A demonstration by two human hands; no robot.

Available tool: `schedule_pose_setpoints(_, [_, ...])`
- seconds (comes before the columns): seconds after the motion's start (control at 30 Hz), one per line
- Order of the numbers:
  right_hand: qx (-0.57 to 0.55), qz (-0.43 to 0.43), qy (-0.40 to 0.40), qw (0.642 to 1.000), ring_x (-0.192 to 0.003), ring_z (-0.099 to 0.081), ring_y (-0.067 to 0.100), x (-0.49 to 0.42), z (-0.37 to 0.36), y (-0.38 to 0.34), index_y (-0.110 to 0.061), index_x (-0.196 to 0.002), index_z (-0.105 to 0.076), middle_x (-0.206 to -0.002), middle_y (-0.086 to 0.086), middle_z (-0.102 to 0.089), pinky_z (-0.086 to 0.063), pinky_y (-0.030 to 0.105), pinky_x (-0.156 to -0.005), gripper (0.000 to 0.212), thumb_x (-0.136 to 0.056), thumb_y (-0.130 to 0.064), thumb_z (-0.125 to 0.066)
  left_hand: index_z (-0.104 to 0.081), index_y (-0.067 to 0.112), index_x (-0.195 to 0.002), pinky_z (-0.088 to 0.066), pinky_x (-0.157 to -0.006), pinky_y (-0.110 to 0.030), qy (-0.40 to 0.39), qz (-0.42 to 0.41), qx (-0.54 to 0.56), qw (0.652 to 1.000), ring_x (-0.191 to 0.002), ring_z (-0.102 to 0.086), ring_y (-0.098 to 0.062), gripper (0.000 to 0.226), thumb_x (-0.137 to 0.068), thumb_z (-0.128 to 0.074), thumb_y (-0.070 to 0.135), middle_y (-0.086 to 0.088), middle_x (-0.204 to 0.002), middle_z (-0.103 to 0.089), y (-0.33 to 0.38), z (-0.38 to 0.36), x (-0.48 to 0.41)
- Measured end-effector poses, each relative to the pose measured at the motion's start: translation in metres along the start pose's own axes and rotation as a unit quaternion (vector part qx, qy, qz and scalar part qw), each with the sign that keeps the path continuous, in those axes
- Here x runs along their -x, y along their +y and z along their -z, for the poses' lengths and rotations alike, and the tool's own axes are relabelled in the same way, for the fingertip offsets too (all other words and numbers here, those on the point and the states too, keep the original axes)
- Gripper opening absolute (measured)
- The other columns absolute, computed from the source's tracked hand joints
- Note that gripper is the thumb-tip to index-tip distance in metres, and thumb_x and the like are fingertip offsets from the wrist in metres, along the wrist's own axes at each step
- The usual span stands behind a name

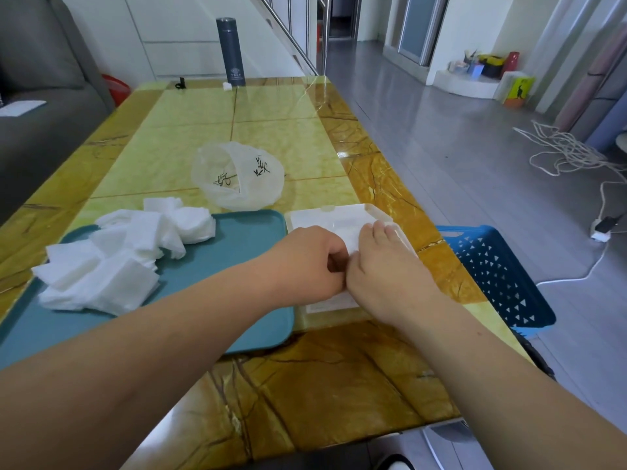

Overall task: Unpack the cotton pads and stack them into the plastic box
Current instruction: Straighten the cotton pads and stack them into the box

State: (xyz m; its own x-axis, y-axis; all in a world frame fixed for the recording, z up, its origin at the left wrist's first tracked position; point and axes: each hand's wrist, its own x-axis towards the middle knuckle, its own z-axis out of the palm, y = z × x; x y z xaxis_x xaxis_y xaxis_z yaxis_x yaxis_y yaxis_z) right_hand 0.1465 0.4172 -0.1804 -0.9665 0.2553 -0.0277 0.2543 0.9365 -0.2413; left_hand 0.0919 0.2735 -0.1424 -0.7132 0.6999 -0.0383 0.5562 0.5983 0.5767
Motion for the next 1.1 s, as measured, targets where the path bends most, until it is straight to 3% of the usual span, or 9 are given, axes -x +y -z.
schedule_pose_setpoints(0.07, [0.004, 0.013, 0.021, 1.000, -0.153, -0.021, 0.036, 0.000, -0.002, 0.000, 0.006, -0.152, -0.032, -0.161, 0.025, -0.031, -0.017, 0.046, -0.127, 0.085, -0.087, -0.037, 0.003, -0.078, 0.017, -0.086, -0.060, -0.079, -0.036, 0.008, -0.002, 0.011, 1.000, -0.080, -0.071, -0.016, 0.009, -0.087, -0.069, 0.020, 0.004, -0.082, -0.076, -0.001, -0.001, 0.001])
schedule_pose_setpoints(0.2, [-0.052, 0.001, 0.061, 0.997, -0.160, -0.008, 0.029, 0.009, 0.013, -0.009, -0.001, -0.159, -0.027, -0.171, 0.017, -0.016, -0.013, 0.044, -0.130, 0.058, -0.107, -0.026, -0.026, -0.075, 0.015, -0.087, -0.058, -0.075, -0.042, 0.051, -0.034, 0.060, 0.996, -0.076, -0.069, -0.019, 0.006, -0.088, -0.069, 0.013, 0.002, -0.079, -0.074, -0.008, -0.004, 0.013])
schedule_pose_setpoints(0.3, [-0.075, 0.037, 0.103, 0.991, -0.157, -0.021, 0.027, 0.012, 0.017, -0.030, -0.002, -0.153, -0.040, -0.165, 0.016, -0.033, -0.017, 0.041, -0.129, 0.053, -0.106, -0.024, -0.028, -0.075, 0.017, -0.088, -0.056, -0.074, -0.042, 0.103, -0.041, 0.099, 0.989, -0.075, -0.066, -0.017, 0.011, -0.090, -0.067, 0.012, 0.002, -0.080, -0.073, -0.021, 0.000, 0.032])
schedule_pose_setpoints(0.53, [-0.157, 0.144, 0.091, 0.973, -0.149, -0.037, 0.025, 0.014, 0.004, -0.118, -0.006, -0.148, -0.051, -0.155, 0.010, -0.048, -0.025, 0.030, -0.121, 0.045, -0.106, -0.021, -0.041, -0.075, 0.016, -0.083, -0.056, -0.071, -0.045, 0.222, -0.034, 0.081, 0.971, -0.076, -0.067, -0.017, 0.015, -0.086, -0.061, 0.018, 0.001, -0.079, -0.069, -0.082, 0.033, 0.090])
schedule_pose_setpoints(0.77, [-0.212, 0.190, -0.002, 0.959, -0.146, -0.039, 0.017, 0.007, -0.023, -0.193, -0.019, -0.149, -0.050, -0.153, 0.001, -0.049, -0.028, 0.023, -0.111, 0.046, -0.105, -0.031, -0.052, -0.077, 0.017, -0.095, -0.057, -0.083, -0.035, 0.367, 0.033, -0.011, 0.930, -0.100, -0.067, -0.010, 0.012, -0.086, -0.074, 0.009, 0.006, -0.108, -0.070, -0.170, 0.098, 0.135])
schedule_pose_setpoints(0.83, [-0.245, 0.171, 0.006, 0.954, -0.143, -0.042, 0.017, -0.006, -0.024, -0.206, -0.015, -0.145, -0.054, -0.149, 0.002, -0.053, -0.026, 0.016, -0.104, 0.043, -0.105, -0.030, -0.053, -0.076, 0.019, -0.110, -0.049, -0.099, -0.031, 0.345, 0.110, -0.025, 0.932, -0.117, -0.061, -0.013, 0.025, -0.085, -0.077, 0.021, 0.005, -0.125, -0.064, -0.193, 0.120, 0.137])
schedule_pose_setpoints(0.93, [-0.232, 0.164, 0.001, 0.959, -0.150, -0.032, 0.018, -0.045, -0.021, -0.236, -0.016, -0.151, -0.046, -0.159, 0.004, -0.041, -0.025, 0.022, -0.112, 0.051, -0.103, -0.034, -0.052, -0.051, 0.030, -0.147, -0.030, -0.118, -0.034, 0.216, 0.229, -0.028, 0.949, -0.147, -0.036, -0.018, 0.081, -0.076, -0.082, 0.051, 0.001, -0.157, -0.041, -0.227, 0.140, 0.136])
schedule_pose_setpoints(1.03, [-0.167, 0.176, -0.044, 0.969, -0.160, -0.007, 0.022, -0.088, -0.020, -0.273, -0.021, -0.160, -0.033, -0.172, 0.008, -0.013, -0.013, 0.039, -0.127, 0.066, -0.101, -0.043, -0.052, -0.021, 0.049, -0.159, -0.018, -0.126, -0.044, 0.103, 0.241, 0.008, 0.965, -0.159, -0.005, -0.013, 0.119, -0.057, -0.079, 0.074, 0.004, -0.172, -0.009, -0.247, 0.142, 0.129])
schedule_pose_setpoints(1.1, [-0.109, 0.191, -0.058, 0.974, -0.160, -0.004, 0.026, -0.112, -0.025, -0.291, -0.023, -0.160, -0.031, -0.173, 0.011, -0.008, -0.012, 0.045, -0.129, 0.071, -0.099, -0.051, -0.052, -0.014, 0.055, -0.157, -0.017, -0.127, -0.046, 0.074, 0.225, 0.022, 0.971, -0.159, 0.002, -0.010, 0.120, -0.057, -0.077, 0.077, 0.009, -0.172, -0.002, -0.255, 0.137, 0.121])
